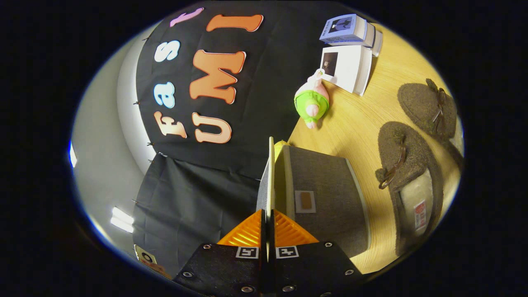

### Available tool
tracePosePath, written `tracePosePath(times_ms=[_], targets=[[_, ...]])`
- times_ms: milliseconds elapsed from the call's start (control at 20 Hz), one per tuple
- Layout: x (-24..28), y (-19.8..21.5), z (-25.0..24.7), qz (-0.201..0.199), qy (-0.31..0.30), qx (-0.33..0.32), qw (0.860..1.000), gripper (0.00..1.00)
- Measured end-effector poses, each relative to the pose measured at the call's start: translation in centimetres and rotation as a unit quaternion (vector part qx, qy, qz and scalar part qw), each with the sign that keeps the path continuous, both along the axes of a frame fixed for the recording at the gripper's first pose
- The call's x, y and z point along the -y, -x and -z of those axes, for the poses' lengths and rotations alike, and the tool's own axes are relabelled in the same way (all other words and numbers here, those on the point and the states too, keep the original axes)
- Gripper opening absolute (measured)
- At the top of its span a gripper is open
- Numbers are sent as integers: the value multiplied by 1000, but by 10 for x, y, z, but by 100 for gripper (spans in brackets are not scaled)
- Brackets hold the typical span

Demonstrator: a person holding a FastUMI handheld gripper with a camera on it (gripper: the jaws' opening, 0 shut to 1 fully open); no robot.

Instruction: Open the storage box then place both shoes into the box .Put the left shoe in first, then the right shoe, with the right side of both shoes facing outward in a uniform manner.

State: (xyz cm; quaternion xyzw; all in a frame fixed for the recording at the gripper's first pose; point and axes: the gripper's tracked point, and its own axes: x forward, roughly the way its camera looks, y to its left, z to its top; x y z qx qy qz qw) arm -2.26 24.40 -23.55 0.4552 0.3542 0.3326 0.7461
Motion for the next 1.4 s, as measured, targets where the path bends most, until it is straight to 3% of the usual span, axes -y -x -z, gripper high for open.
tracePosePath(times_ms=[350, 650, 1200, 1400], targets=[[-33, 10, -65, -20, 23, 54, 998, 1], [-97, 28, -102, -56, 64, 102, 991, 2], [-233, 62, -94, -132, 113, 126, 977, 3], [-263, 76, -94, -158, 109, 145, 971, 12]])
